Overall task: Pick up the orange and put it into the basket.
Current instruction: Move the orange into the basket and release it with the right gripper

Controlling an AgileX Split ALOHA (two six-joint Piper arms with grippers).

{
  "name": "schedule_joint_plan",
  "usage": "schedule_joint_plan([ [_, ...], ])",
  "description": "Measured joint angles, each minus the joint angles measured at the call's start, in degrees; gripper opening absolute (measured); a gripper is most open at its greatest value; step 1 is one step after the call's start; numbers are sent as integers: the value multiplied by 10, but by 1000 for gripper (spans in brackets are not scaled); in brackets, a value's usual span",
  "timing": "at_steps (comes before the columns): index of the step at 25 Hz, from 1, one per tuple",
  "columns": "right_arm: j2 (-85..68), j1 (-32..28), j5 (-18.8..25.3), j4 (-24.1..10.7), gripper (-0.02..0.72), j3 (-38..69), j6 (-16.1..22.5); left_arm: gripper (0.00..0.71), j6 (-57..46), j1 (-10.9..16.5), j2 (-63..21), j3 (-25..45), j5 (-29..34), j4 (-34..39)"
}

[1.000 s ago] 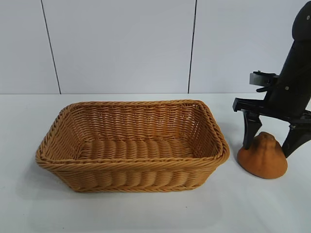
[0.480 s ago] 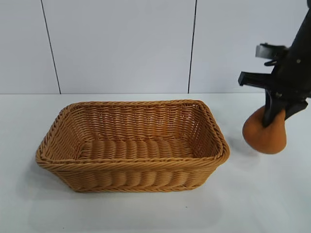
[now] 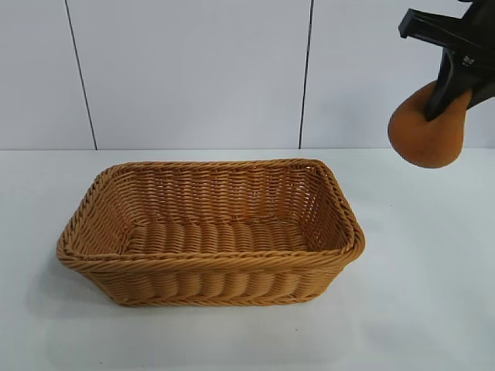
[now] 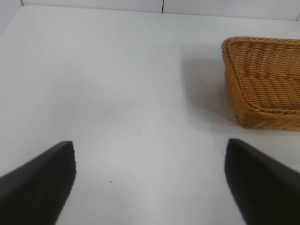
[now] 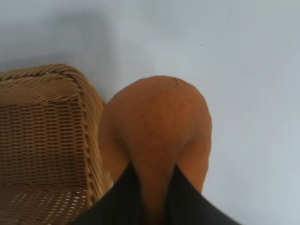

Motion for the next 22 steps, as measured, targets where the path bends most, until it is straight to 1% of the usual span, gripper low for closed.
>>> schedule_joint_plan([
  [3,0,44,-16,16,31,0,0,616,0,0,0,0,0,0],
  [8,5,128,-75,67,31,0,0,616,0,0,0,0,0,0],
  [11,19,181,-111,82,31,0,0,616,0,0,0,0,0,0],
  [14,43,223,-146,88,31,0,5,616,0,0,0,0,0,0],
  [17,76,254,-182,88,31,0,11,616,0,0,0,0,0,0],
  [19,102,265,-204,89,31,0,11,616,0,0,0,0,0,0],
  [22,142,273,-224,90,31,0,11,616,0,0,0,0,0,0],
])
